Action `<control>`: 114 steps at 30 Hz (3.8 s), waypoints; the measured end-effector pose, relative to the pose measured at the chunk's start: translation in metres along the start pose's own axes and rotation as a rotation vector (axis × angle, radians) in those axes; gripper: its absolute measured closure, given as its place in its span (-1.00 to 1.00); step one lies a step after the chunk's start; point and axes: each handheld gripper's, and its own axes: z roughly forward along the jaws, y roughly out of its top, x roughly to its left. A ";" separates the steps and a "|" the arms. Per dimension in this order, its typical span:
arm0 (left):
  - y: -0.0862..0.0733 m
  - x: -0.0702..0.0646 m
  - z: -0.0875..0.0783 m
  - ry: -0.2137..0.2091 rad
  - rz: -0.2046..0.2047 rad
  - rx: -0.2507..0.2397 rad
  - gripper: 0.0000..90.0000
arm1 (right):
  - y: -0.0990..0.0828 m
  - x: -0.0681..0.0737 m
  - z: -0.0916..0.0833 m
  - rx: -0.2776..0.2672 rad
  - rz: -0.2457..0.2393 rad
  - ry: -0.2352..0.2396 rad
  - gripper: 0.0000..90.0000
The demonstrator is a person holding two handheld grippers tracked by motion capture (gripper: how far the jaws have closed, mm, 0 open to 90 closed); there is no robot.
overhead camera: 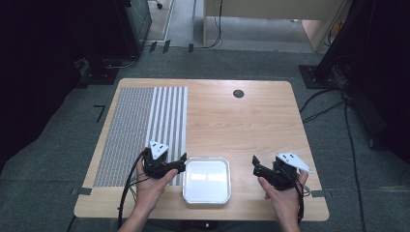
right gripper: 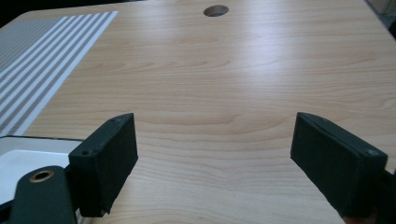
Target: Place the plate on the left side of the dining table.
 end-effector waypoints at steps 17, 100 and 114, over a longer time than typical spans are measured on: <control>-0.018 -0.015 0.010 -0.014 0.014 0.045 -0.54 | -0.008 0.047 0.018 0.009 -0.069 0.018 -0.49; -0.050 -0.025 0.005 -0.097 0.064 0.089 0.30 | -0.043 0.049 0.006 0.135 0.275 0.194 0.99; -0.054 -0.038 0.005 -0.123 0.087 0.113 0.33 | -0.038 0.043 0.010 0.120 0.140 0.135 0.74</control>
